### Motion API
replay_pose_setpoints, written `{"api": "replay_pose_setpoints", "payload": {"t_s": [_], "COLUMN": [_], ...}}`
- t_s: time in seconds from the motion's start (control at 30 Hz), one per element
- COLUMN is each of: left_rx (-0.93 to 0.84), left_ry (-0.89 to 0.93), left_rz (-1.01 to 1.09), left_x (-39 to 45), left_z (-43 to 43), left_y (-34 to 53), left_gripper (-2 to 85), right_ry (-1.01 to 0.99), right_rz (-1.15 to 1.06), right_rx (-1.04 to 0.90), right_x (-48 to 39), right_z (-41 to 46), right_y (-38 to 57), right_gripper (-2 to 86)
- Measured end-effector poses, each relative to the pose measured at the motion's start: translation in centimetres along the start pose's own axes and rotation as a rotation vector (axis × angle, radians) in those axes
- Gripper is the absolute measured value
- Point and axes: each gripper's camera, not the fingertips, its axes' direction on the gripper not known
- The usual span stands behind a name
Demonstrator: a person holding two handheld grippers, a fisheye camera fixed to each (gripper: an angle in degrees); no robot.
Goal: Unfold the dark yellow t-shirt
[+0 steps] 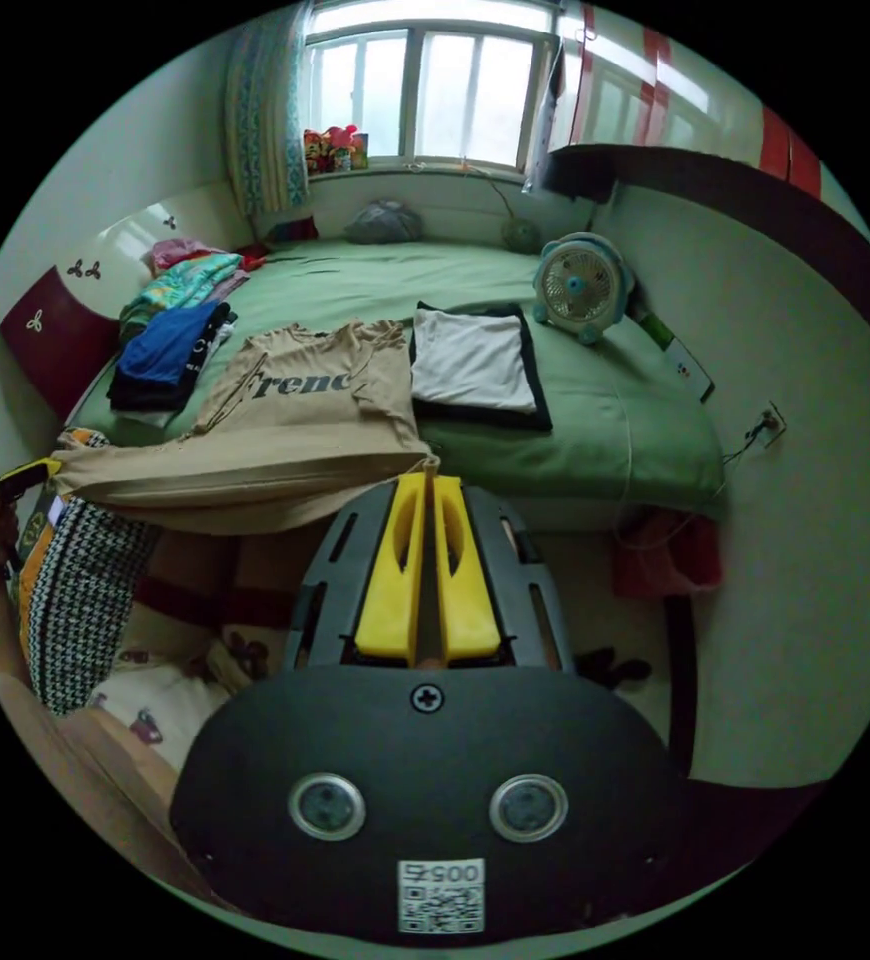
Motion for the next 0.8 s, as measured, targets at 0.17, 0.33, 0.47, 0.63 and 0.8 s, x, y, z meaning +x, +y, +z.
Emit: {"api": "replay_pose_setpoints", "payload": {"t_s": [0.17,0.33,0.47,0.63,0.8], "left_rx": [-0.104,-0.126,-0.084,-0.050,-0.090], "left_ry": [0.044,-0.115,-0.121,-0.082,-0.083], "left_rz": [-0.062,-0.108,-0.067,0.019,0.052], "left_x": [-1.0,-2.7,-2.2,-0.3,-0.1], "left_z": [1.7,1.9,3.3,9.4,16.8], "left_y": [2.7,1.2,-2.5,-9.5,-16.0], "left_gripper": [1.2,0.8,3.1,7.6,10.3], "right_ry": [-0.071,-0.051,-0.091,-0.119,-0.117], "right_rz": [-0.023,-0.032,-0.006,-0.053,-0.132], "right_rx": [-0.224,-0.323,-0.212,-0.126,-0.132], "right_x": [0.7,1.5,0.7,-3.3,-7.0], "right_z": [3.4,6.0,7.5,11.6,17.8], "right_y": [3.0,2.1,-2.8,-10.0,-17.1], "right_gripper": [-0.5,4.9,6.3,8.1,8.7]}}
